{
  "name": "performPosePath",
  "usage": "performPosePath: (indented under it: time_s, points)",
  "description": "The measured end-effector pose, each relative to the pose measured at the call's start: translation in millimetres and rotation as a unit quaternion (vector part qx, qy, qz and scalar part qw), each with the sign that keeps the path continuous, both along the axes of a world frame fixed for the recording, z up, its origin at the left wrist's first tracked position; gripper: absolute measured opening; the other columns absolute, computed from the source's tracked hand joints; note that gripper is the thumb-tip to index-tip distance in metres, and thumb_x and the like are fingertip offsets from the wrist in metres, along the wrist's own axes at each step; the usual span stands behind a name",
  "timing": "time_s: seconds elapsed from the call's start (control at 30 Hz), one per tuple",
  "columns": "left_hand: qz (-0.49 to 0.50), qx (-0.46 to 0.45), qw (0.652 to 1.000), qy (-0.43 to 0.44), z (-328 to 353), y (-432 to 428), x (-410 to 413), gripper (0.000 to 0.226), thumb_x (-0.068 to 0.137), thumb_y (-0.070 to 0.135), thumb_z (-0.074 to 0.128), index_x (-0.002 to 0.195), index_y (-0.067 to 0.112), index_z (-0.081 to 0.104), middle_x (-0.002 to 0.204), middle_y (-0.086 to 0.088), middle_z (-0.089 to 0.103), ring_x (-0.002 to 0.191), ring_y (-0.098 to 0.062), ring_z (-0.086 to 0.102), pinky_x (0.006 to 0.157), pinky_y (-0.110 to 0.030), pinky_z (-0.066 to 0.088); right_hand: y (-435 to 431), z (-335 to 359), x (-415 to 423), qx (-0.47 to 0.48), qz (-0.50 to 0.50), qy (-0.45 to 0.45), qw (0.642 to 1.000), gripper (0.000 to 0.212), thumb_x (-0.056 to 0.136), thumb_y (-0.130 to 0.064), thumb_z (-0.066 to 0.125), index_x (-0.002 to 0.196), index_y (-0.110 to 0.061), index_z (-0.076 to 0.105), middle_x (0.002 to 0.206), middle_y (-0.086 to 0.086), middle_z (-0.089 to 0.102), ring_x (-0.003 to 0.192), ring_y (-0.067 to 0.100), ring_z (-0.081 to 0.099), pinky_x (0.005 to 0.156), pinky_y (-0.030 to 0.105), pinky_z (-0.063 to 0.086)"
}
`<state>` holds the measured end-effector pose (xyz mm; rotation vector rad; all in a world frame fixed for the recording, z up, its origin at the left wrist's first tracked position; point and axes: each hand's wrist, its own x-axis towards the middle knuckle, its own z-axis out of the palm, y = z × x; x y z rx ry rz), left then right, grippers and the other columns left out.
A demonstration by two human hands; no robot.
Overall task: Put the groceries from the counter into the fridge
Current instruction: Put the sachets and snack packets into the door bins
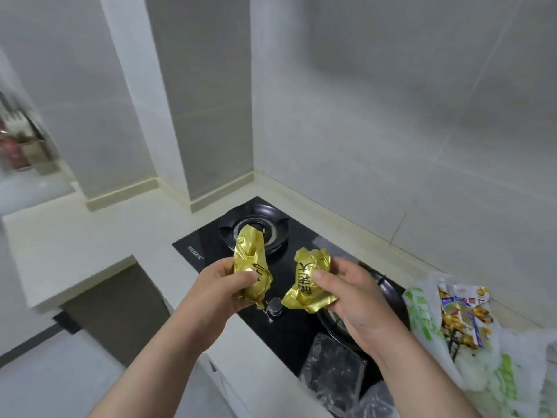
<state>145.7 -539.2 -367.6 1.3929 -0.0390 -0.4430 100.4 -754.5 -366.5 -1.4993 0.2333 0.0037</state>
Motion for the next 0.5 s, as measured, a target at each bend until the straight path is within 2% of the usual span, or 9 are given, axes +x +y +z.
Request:
performPosePath:
  time_s: [0.17,0.27,0.33,0.4,0.43,0.5]
  points:
    - [0.107,0.020,0.994,-0.027,12.6,26.6,-39.1,0.026,0.081,0.008,0.070,0.104,-0.002,0.066,0.096,-0.022,0.071,0.087,-0.027,0.072,0.072,-0.031,0.056,19.8,5.7,-0.6,-0.011,0.082,-0.030,0.996,0.014,0.088,-0.010,0.069,0.099,-0.016,0.073,0.098,0.010,0.076,0.095,0.031,0.071,0.088,0.047,0.056]
    - [0.169,0.038,0.984,-0.042,15.8,40.9,-67.7,0.033,0.072,0.014,0.072,0.101,-0.001,0.067,0.092,-0.018,0.073,0.085,-0.028,0.073,0.071,-0.031,0.056,34.1,6.8,-4.2,-0.017,0.136,-0.039,0.990,0.013,0.087,-0.011,0.071,0.097,-0.017,0.075,0.098,0.009,0.076,0.096,0.028,0.071,0.088,0.048,0.056]
    - [0.209,0.057,0.975,-0.049,17.6,50.1,-88.1,0.041,0.064,0.020,0.076,0.098,-0.001,0.068,0.092,-0.019,0.072,0.088,-0.032,0.072,0.073,-0.038,0.057,44.5,7.5,-8.6,-0.013,0.170,-0.049,0.984,0.012,0.087,-0.010,0.070,0.096,-0.016,0.076,0.096,0.009,0.076,0.094,0.029,0.071,0.078,0.042,0.058]
    - [0.248,0.074,0.964,-0.055,19.4,58.7,-108.1,0.052,0.057,0.029,0.079,0.098,-0.001,0.068,0.095,-0.023,0.070,0.092,-0.040,0.068,0.078,-0.051,0.058,54.8,8.4,-14.5,-0.010,0.206,-0.060,0.977,0.012,0.087,-0.010,0.070,0.097,-0.014,0.075,0.095,0.008,0.076,0.090,0.026,0.071,0.067,0.030,0.055]
    - [0.268,0.081,0.958,-0.059,21.0,63.0,-119.2,0.056,0.055,0.031,0.078,0.099,-0.002,0.068,0.096,-0.025,0.069,0.094,-0.044,0.066,0.083,-0.057,0.057,60.2,9.2,-17.9,-0.007,0.224,-0.064,0.972,0.012,0.087,-0.011,0.070,0.098,-0.014,0.075,0.094,0.008,0.076,0.090,0.026,0.071,0.067,0.029,0.055]
    - [0.303,0.085,0.947,-0.063,23.5,70.3,-140.6,0.057,0.053,0.032,0.079,0.098,-0.001,0.068,0.098,-0.025,0.069,0.097,-0.044,0.065,0.090,-0.059,0.053,70.4,11.7,-24.5,-0.006,0.259,-0.068,0.963,0.013,0.086,-0.016,0.073,0.098,-0.017,0.075,0.096,0.008,0.075,0.095,0.029,0.070,0.078,0.039,0.058]
